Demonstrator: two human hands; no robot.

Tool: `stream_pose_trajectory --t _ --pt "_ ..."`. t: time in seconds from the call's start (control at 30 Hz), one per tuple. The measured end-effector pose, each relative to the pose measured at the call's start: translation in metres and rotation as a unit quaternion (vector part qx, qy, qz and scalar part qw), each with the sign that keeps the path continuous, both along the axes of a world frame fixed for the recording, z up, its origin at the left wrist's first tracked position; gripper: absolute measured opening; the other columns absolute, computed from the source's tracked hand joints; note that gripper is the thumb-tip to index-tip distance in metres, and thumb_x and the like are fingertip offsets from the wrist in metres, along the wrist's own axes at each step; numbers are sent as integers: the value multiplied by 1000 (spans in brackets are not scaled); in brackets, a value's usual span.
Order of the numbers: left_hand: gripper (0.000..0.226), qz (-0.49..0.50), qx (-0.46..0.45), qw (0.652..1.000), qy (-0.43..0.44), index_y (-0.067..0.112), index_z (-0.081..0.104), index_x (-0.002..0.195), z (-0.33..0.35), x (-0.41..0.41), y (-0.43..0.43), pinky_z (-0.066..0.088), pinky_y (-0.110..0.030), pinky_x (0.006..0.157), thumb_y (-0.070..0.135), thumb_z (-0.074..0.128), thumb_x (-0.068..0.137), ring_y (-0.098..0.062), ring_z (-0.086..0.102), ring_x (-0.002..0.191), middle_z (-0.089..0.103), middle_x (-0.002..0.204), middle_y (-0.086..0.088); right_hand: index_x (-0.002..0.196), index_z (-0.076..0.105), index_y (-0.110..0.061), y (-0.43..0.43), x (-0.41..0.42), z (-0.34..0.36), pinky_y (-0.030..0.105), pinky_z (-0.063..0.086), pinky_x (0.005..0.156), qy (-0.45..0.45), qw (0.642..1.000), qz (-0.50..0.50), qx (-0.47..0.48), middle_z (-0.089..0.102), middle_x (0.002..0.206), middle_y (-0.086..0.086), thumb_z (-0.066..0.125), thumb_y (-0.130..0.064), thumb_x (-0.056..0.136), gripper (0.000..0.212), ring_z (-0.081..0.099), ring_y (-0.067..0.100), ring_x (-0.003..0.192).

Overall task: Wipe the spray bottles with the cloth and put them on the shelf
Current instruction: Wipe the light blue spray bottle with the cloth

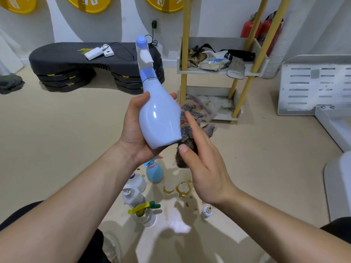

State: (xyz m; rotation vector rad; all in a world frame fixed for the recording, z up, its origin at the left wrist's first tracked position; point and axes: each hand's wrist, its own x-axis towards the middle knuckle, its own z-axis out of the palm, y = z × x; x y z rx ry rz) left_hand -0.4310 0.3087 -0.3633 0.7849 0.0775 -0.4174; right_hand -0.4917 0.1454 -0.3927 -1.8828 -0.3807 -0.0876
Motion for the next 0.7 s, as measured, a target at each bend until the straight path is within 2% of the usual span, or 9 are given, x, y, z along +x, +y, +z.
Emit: stream_pose_trajectory --t 0.07,0.17,0.23,0.3,0.4,0.53,0.6,0.67,0.7 --pt "58 -19 40 999 -7 16 58 132 -2 -1 -6 33 -43 109 50 56 84 -29 46 116 53 128 -12 159 19 -31 -2 6 -2 11 32 105 -52 998 5 -41 40 148 -15 41 -48 94 71 38 -10 132" --pt "45 -43 110 993 -25 15 65 124 -7 -11 -25 47 -38 100 45 53 92 -28 61 111 66 122 -9 158 23 -27 -3 16 1 14 32 105 -100 994 2 -42 42 141 -10 39 -48 94 69 40 -2 133" --pt "50 -54 129 990 -36 21 61 135 -11 -18 -40 45 -38 106 51 46 99 -22 61 124 65 134 -4 156 28 -27 -5 23 6 15 30 108 -110 994 1 -23 42 140 -15 39 -45 95 64 39 -5 135" --pt "59 -40 152 986 -50 27 55 141 -15 -20 -47 44 -43 111 61 48 94 -19 59 128 63 138 -1 153 33 -28 -4 31 8 15 29 111 -56 997 -3 48 43 141 -23 44 -40 95 60 38 -10 136" --pt "63 54 254 963 -69 23 61 131 -23 -16 -48 49 -54 105 64 66 83 -28 67 117 70 127 -8 148 35 -43 -1 37 1 27 38 112 79 987 -38 138 51 136 -28 47 -38 90 59 49 -7 130" --pt "58 171 294 940 13 23 64 111 -26 -6 -32 54 -55 96 64 72 70 -31 73 102 74 112 -10 158 22 -41 5 10 -20 25 43 90 140 990 -10 -25 57 116 -11 55 -53 82 84 53 3 103" --pt "48 176 292 939 49 30 60 109 -31 -3 -27 57 -52 93 65 69 78 -26 74 97 72 113 -7 156 22 -40 11 1 -28 29 48 91 142 986 1 -85 61 126 -1 62 -57 74 93 57 8 106" --pt "44 146 288 945 58 32 56 109 -36 -9 -32 59 -47 87 66 65 84 -23 75 96 72 113 -5 146 35 -39 13 1 -30 36 54 91 113 988 -36 -98 59 127 -3 70 -48 69 84 60 12 111" --pt "47 127 296 945 56 31 55 110 -36 -15 -39 60 -46 85 68 64 83 -22 75 94 72 112 -5 135 42 -40 11 4 -28 36 56 85 110 988 -65 -83 61 121 -6 74 -41 68 74 62 11 106"
